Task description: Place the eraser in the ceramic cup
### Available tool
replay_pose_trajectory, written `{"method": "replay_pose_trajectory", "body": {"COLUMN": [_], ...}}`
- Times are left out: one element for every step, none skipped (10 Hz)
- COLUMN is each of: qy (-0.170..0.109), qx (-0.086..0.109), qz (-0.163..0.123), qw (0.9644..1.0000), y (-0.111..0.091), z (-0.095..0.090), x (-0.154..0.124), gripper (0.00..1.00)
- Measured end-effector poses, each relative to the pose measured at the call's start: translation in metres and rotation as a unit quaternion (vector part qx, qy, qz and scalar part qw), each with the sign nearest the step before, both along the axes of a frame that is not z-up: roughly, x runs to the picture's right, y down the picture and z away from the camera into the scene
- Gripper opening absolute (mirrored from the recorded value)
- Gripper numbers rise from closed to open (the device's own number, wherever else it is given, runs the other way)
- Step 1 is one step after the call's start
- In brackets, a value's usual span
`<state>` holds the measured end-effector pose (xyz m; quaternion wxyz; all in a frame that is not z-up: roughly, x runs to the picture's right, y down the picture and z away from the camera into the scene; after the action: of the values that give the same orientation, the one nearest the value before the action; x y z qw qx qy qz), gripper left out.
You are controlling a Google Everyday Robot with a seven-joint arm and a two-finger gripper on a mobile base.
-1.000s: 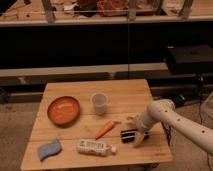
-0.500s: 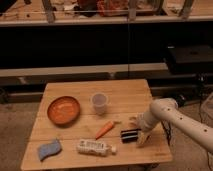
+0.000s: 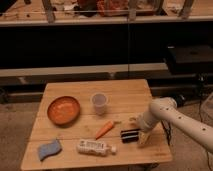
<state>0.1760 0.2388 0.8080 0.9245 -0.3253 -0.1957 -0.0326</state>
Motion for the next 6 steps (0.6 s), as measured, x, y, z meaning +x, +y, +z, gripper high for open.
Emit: {"method": "replay_pose_trajectory", "body": {"qy": [0.000,0.000,0.002,0.001,-0.002,-0.004], "qx": [-0.002,-0.003,-0.006,-0.012,-0.012,-0.012], "qz": [-0.004,-0.006,-0.011,-0.026,-0.034,-0.038], "qw": [1.0000,1.0000,0.9999,0.9996,0.9994,0.9992], "y": [0.0006,0.0012,0.0022,0.0054,0.0051,0.0060], "z": [0.0007,0.0010,0.0011,0.0011,0.0022,0.0019], "x": [-0.0010,-0.0005,0.0010,0.0013,-0.0011,-0.0008], "gripper": [0.80,0.80,0.80,0.80,0.80,0.80]}}
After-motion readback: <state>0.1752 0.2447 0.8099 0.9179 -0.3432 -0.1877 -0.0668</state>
